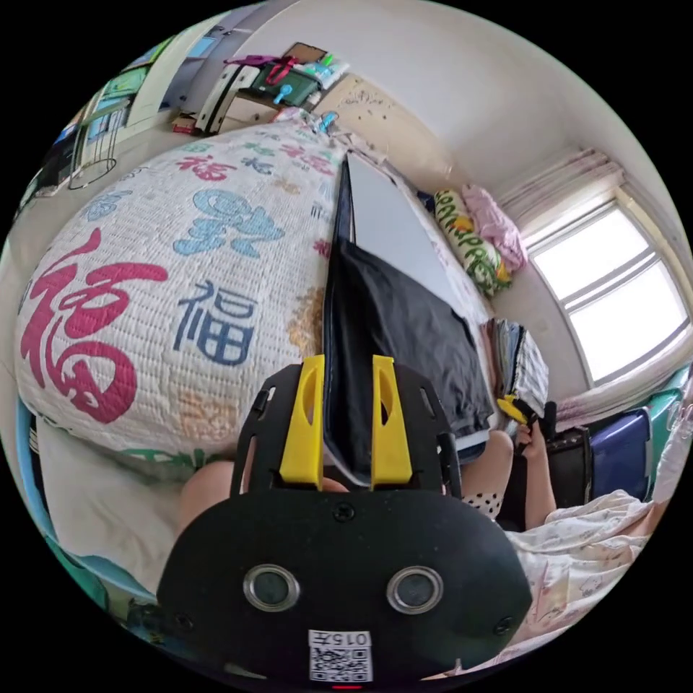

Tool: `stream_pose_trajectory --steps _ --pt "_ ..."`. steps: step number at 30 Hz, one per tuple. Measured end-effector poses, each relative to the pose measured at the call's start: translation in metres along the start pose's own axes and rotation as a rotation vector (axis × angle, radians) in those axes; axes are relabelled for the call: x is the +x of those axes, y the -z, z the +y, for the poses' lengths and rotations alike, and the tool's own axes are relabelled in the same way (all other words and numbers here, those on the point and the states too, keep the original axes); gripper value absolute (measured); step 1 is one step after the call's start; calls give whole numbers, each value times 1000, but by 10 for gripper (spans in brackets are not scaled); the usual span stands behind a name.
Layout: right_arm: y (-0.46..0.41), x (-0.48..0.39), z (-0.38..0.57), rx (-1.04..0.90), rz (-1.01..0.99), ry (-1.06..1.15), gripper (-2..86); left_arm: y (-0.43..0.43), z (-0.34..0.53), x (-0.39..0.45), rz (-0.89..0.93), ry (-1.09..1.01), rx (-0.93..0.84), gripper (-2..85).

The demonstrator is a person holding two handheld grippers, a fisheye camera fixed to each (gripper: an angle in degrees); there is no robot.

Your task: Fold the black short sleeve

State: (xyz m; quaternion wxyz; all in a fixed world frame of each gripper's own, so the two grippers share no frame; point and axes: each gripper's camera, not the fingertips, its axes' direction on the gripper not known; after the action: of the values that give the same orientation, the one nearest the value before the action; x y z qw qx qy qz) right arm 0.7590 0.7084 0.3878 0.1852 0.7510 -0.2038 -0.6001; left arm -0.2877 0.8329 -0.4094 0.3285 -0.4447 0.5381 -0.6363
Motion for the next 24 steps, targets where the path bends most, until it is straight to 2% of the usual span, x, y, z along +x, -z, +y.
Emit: stream_pose_trajectory --steps 4,12,14,17,24 --pt "-11 11 -23 -80 72 9 120 -42 10 20 -13 -57 -115 111" --pt "-2 28 -64 -117 116 45 114 -75 29 39 -59 -80 -135 102" --pt "1 36 -74 -126 120 36 107 -82 32 42 -72 -87 -142 85" --pt "5 45 -88 -164 121 54 89 -96 37 46 -39 -94 -171 16" --pt "17 54 -112 -229 173 124 80 -106 52 55 -42 -105 -137 -5"
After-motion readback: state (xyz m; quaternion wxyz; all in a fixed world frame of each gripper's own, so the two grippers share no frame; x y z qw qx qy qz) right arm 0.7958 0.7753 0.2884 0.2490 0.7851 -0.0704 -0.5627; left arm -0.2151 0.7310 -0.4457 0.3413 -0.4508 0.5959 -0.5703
